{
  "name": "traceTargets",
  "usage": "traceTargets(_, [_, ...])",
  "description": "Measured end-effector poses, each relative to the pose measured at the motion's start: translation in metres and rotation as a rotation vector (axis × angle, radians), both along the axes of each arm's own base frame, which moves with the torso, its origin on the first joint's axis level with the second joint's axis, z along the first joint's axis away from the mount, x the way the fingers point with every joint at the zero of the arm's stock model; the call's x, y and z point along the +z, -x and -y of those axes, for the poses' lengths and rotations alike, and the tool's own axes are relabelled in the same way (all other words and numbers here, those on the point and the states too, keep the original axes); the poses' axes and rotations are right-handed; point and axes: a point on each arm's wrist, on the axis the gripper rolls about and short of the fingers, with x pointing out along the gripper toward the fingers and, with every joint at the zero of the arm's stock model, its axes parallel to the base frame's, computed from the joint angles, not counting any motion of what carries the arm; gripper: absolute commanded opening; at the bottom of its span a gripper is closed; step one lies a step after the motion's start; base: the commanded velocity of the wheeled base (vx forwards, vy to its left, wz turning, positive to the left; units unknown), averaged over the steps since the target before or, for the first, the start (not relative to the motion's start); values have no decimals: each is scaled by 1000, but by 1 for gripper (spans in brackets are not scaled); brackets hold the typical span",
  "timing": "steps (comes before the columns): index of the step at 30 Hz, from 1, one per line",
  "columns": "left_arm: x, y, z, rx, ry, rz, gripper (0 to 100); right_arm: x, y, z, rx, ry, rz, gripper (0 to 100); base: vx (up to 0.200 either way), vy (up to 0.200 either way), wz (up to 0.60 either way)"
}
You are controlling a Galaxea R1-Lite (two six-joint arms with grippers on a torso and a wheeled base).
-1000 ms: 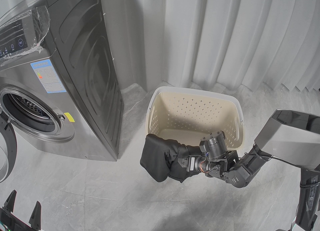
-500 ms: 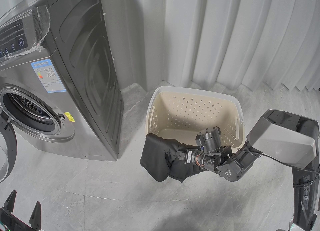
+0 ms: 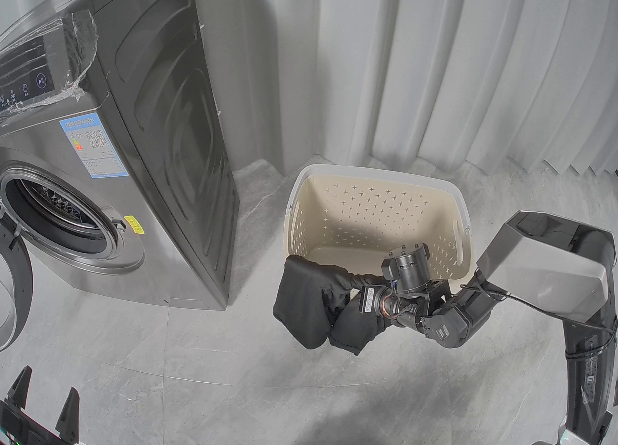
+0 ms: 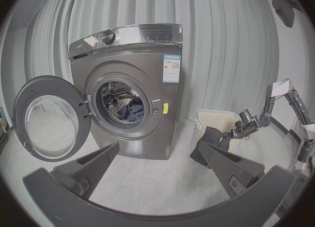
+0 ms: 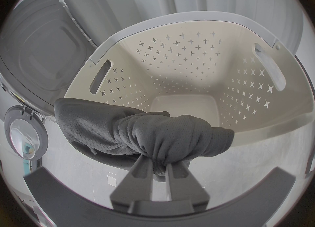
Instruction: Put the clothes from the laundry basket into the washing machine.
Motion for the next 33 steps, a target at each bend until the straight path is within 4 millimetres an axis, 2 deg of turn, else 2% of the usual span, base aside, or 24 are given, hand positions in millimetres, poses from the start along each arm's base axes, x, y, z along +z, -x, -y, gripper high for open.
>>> traceTargets(6, [0, 0, 0, 0, 1, 0, 100, 2, 9, 1, -3, 7, -9, 0, 0, 0, 0])
traceTargets(11, [0, 0, 0, -1, 2, 0, 100, 16, 24, 4, 5, 6, -4, 0, 0, 0, 0])
traceTargets(17, [0, 0, 0, -2, 2, 0, 100, 52, 45, 13, 20, -21, 44, 0, 0, 0, 0])
traceTargets(23, [0, 0, 0, -4, 2, 0, 100, 96, 69, 25, 41, -62, 126, 0, 0, 0, 0])
traceTargets(33, [0, 0, 0, -5, 3, 0, 100, 160, 134, 55, 157, -106, 293, 0, 0, 0, 0])
